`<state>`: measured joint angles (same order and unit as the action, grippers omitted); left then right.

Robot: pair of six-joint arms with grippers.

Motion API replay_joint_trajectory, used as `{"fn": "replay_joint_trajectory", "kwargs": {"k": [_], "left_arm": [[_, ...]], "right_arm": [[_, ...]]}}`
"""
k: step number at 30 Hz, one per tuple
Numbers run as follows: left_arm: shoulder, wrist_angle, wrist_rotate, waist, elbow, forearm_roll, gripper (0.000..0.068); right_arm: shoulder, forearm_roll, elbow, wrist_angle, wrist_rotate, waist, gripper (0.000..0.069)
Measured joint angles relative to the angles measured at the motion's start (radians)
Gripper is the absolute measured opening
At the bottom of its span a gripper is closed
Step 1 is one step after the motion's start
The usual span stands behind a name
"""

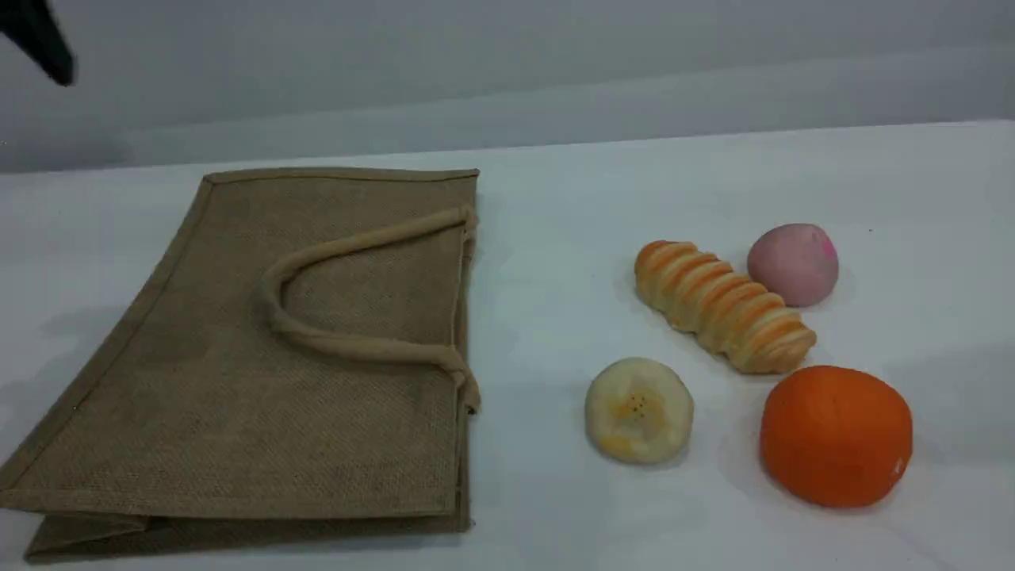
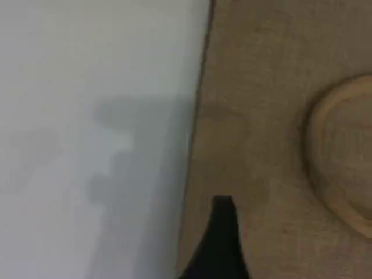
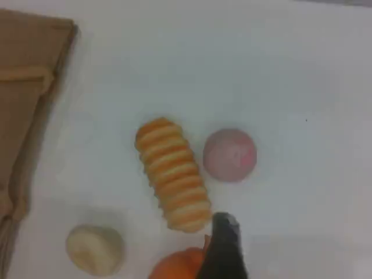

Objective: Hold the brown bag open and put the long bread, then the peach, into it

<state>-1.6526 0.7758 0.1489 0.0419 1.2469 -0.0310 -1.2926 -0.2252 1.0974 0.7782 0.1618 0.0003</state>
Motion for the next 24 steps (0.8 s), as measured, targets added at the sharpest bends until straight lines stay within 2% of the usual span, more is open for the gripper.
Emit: {"fn": "replay_joint_trajectory", "kwargs": {"k": [5, 10, 13, 24], "left_arm": [[-0.117, 0.001, 0.061, 0.074, 0.072, 0.000, 0.0573], [-0.242, 0.020, 0.076, 0.122, 0.150, 0.000, 0.0573], [-0.316, 0.026, 0.104, 0.128, 0.186, 0.000, 0.0573], [-0.527, 0.022, 0.104, 0.131, 0.243, -0.017, 0.0573]], "right_arm": [[-0.018, 0.000, 0.000, -0.003, 0.000, 0.000, 0.0521], [-0.018, 0.001, 0.000, -0.012, 0.000, 0.000, 0.0521], [-0.017, 0.002, 0.000, -0.013, 0.000, 0.000, 0.0521], [-0.017, 0.003, 0.000, -0.018, 0.000, 0.000, 0.0521]]}}
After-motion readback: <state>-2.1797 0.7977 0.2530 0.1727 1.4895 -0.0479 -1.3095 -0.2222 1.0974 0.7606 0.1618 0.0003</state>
